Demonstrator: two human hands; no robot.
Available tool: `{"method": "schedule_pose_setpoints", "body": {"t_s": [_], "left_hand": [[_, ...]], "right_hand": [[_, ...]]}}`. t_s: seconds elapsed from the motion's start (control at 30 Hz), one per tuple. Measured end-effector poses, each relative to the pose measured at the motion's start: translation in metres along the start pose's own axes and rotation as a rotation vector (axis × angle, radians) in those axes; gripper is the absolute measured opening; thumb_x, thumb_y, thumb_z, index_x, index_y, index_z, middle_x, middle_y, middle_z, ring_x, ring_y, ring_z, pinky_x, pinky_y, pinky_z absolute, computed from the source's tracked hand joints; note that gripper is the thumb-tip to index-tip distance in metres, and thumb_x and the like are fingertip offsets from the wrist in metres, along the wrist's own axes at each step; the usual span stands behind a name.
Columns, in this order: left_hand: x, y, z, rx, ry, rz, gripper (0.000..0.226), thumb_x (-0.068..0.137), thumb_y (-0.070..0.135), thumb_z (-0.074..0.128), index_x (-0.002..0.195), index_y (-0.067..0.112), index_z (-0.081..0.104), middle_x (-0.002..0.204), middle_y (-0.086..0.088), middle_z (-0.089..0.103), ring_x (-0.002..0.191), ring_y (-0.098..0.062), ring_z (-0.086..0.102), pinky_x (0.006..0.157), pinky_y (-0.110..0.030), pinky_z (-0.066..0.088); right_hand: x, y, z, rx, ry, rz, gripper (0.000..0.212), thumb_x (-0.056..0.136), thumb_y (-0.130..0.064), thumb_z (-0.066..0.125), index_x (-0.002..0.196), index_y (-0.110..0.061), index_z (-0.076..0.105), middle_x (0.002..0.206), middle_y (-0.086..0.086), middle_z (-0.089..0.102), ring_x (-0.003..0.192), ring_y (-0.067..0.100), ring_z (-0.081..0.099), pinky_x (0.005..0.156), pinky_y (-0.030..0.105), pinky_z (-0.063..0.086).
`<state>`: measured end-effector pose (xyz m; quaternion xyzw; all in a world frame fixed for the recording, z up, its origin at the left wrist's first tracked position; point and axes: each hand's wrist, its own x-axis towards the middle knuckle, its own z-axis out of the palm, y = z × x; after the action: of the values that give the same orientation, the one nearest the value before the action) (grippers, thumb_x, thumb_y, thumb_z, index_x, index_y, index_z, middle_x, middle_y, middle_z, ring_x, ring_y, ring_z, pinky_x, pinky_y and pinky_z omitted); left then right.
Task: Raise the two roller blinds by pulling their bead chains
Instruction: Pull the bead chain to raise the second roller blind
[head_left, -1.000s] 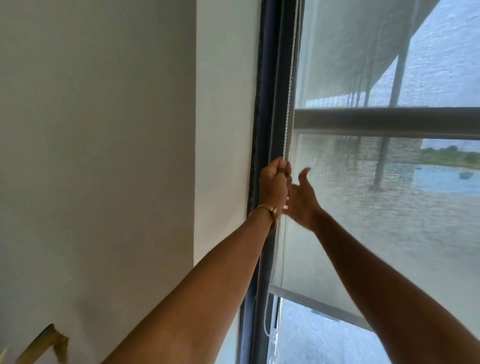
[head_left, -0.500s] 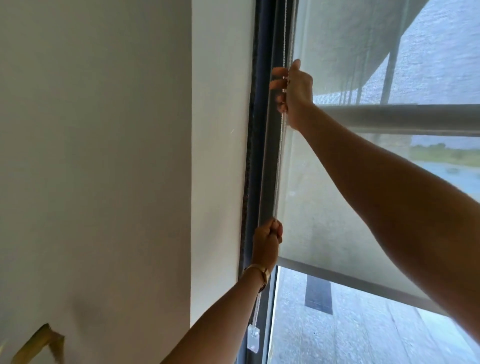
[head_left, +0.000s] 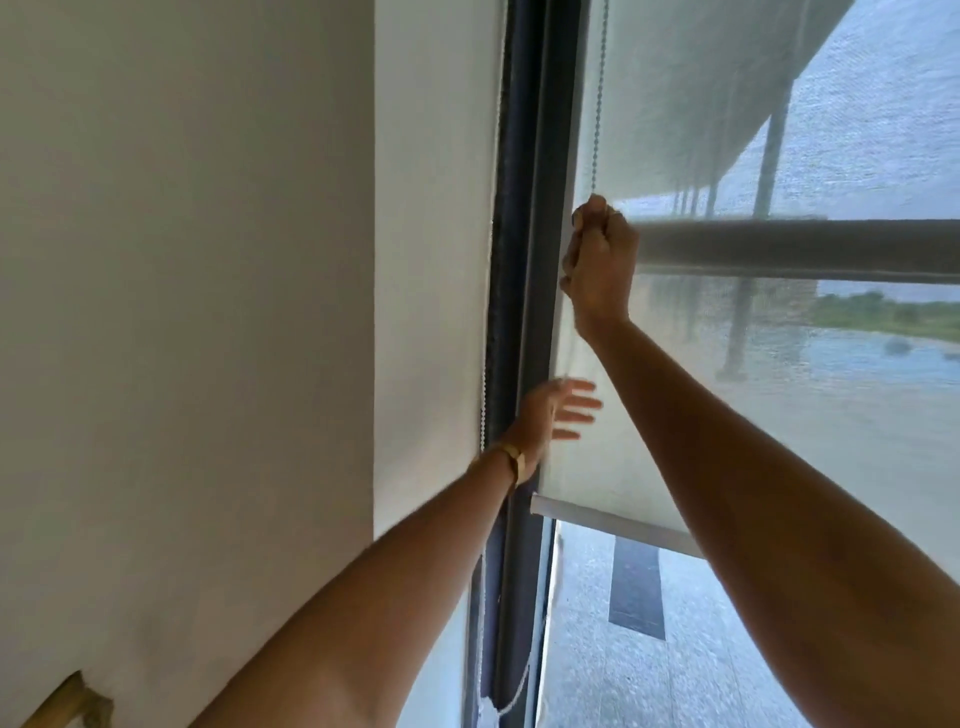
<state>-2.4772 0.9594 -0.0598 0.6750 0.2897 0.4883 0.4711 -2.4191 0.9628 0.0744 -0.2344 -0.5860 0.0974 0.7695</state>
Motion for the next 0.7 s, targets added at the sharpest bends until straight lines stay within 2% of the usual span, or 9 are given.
{"method": "schedule_pose_setpoints", "body": {"t_s": [0.1, 0.13, 0.2, 0.27, 0.33, 0.43, 0.57, 0.63, 0.7], "left_hand": [[0.027, 0.049, -0.015, -0.068, 0.033, 0.154, 0.034, 0.089, 0.032, 0.039, 0.098, 0.009, 0.061, 0.097, -0.010, 0.064, 0.093, -0.022, 0.060, 0.088, -0.040, 0.048], [0.034, 0.062, -0.023, -0.030, 0.007, 0.172, 0.042, 0.086, 0.035, 0.040, 0.106, 0.005, 0.061, 0.104, -0.011, 0.066, 0.100, -0.023, 0.061, 0.088, -0.038, 0.047], [0.042, 0.076, -0.041, 0.089, -0.043, 0.161, 0.048, 0.082, 0.033, 0.041, 0.121, 0.010, 0.058, 0.119, -0.011, 0.065, 0.114, -0.027, 0.058, 0.092, -0.039, 0.045], [0.048, 0.081, -0.056, 0.112, -0.020, 0.154, 0.048, 0.083, 0.027, 0.038, 0.125, 0.012, 0.055, 0.122, -0.009, 0.063, 0.116, -0.027, 0.056, 0.092, -0.041, 0.044], [0.051, 0.091, -0.060, 0.023, 0.014, 0.144, 0.044, 0.092, 0.028, 0.033, 0.127, 0.011, 0.054, 0.125, -0.013, 0.063, 0.114, -0.028, 0.058, 0.094, -0.042, 0.045], [0.055, 0.112, -0.045, -0.046, -0.005, 0.142, 0.051, 0.097, 0.043, 0.027, 0.126, 0.010, 0.053, 0.124, -0.015, 0.062, 0.112, -0.030, 0.060, 0.094, -0.045, 0.048], [0.066, 0.159, -0.020, -0.075, 0.000, 0.254, 0.062, 0.098, 0.050, 0.017, 0.127, 0.007, 0.051, 0.109, -0.011, 0.064, 0.097, -0.028, 0.064, 0.089, -0.043, 0.051], [0.074, 0.186, -0.014, -0.106, 0.065, 0.307, 0.058, 0.099, 0.045, 0.019, 0.127, 0.004, 0.049, 0.099, -0.009, 0.065, 0.081, -0.023, 0.064, 0.075, -0.037, 0.054], [0.081, 0.209, -0.010, -0.138, 0.213, 0.323, 0.044, 0.100, 0.032, 0.028, 0.124, 0.003, 0.051, 0.082, -0.004, 0.061, 0.057, -0.014, 0.053, 0.050, -0.023, 0.045]], "right_hand": [[-0.029, 0.021, -0.006, -0.094, 0.082, -0.011, 0.033, 0.097, -0.017, 0.033, 0.069, -0.012, 0.049, 0.054, -0.004, 0.042, 0.049, 0.004, 0.044, 0.049, 0.016, 0.036], [-0.038, 0.027, -0.011, -0.112, 0.102, -0.015, 0.032, 0.097, -0.013, 0.033, 0.070, -0.013, 0.050, 0.055, -0.005, 0.044, 0.048, 0.002, 0.046, 0.049, 0.012, 0.036], [-0.057, 0.041, -0.023, -0.129, 0.104, -0.024, 0.032, 0.098, -0.012, 0.034, 0.071, -0.014, 0.051, 0.056, -0.005, 0.046, 0.048, 0.001, 0.048, 0.048, 0.010, 0.037], [-0.071, 0.051, -0.036, -0.136, 0.108, -0.038, 0.033, 0.096, -0.025, 0.034, 0.066, -0.021, 0.048, 0.053, -0.005, 0.043, 0.047, 0.004, 0.043, 0.047, 0.015, 0.037], [-0.083, 0.060, -0.042, -0.176, 0.114, -0.004, 0.033, 0.092, -0.036, 0.033, 0.062, -0.027, 0.043, 0.050, -0.007, 0.041, 0.046, 0.012, 0.040, 0.046, 0.026, 0.036], [-0.104, 0.073, -0.043, -0.209, 0.120, 0.114, 0.033, 0.089, -0.037, 0.034, 0.057, -0.031, 0.040, 0.044, -0.013, 0.038, 0.043, 0.011, 0.036, 0.046, 0.030, 0.034], [-0.139, 0.090, -0.041, -0.239, 0.075, 0.165, 0.036, 0.090, -0.039, 0.035, 0.057, -0.026, 0.039, 0.048, -0.002, 0.037, 0.047, 0.019, 0.036, 0.042, 0.044, 0.035], [-0.159, 0.096, -0.041, -0.243, 0.051, 0.179, 0.038, 0.091, -0.043, 0.035, 0.057, -0.025, 0.038, 0.049, 0.002, 0.036, 0.047, 0.019, 0.034, 0.042, 0.043, 0.032], [-0.176, 0.100, -0.041, -0.225, 0.033, 0.237, 0.040, 0.090, -0.048, 0.035, 0.057, -0.025, 0.035, 0.050, 0.003, 0.032, 0.048, 0.018, 0.029, 0.041, 0.042, 0.027]]}}
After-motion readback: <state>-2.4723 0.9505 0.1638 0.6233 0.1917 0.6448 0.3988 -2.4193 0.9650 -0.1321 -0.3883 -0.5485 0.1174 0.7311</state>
